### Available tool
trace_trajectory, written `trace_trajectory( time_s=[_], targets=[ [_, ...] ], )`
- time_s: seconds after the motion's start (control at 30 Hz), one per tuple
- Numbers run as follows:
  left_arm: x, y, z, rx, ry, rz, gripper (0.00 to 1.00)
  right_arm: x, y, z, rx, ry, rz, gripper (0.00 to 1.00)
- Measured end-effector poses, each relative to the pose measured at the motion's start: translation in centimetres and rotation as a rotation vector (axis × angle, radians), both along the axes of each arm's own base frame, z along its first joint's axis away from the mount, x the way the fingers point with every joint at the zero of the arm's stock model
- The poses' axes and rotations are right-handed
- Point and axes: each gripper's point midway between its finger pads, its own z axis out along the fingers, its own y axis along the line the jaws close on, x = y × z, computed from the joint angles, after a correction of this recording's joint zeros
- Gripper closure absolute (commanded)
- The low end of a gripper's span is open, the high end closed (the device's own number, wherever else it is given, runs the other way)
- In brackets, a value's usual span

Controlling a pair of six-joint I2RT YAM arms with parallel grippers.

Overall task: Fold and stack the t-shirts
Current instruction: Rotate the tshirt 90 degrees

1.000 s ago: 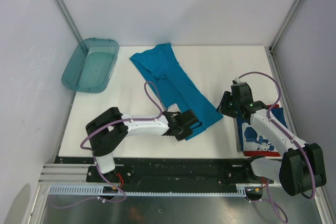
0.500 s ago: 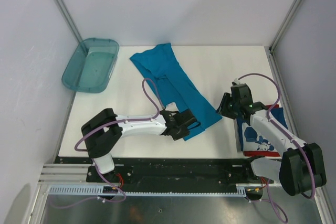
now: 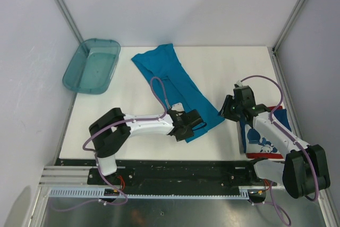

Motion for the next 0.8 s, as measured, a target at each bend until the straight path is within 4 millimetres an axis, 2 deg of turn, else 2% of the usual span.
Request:
trace_trajectory(
  time_s=[0.1, 0.33, 0.57, 0.63, 0.73, 0.8],
  targets=[
    [0.4, -0.8, -0.3, 0.006, -0.003, -0.015, 0.62, 0.0, 0.0, 0.0, 0.0, 0.0, 0.0, 0.6],
    [0.4, -0.6, -1.0, 0.03, 0.003, -0.031, 0.69, 0.0, 0.0, -0.1, 0.001, 0.0, 0.0, 0.6],
    [0.2, -0.4, -1.1, 0.045, 0.005, -0.049, 0.97, 0.0, 0.1, -0.2, 0.009, -0.001, 0.002, 0.6],
    [0.2, -0.4, -1.1, 0.045, 0.002, -0.054, 0.99, -0.1, 0.1, -0.2, 0.009, 0.0, 0.003, 0.6],
    [-0.1, 0.4, -1.0, 0.048, 0.001, -0.061, 1.0, -0.1, 0.1, -0.3, 0.009, 0.001, 0.003, 0.6],
    [-0.6, 1.7, -1.0, 0.058, 0.005, -0.066, 1.0, -0.1, 0.2, -0.3, 0.01, 0.003, 0.006, 0.59]
  ],
)
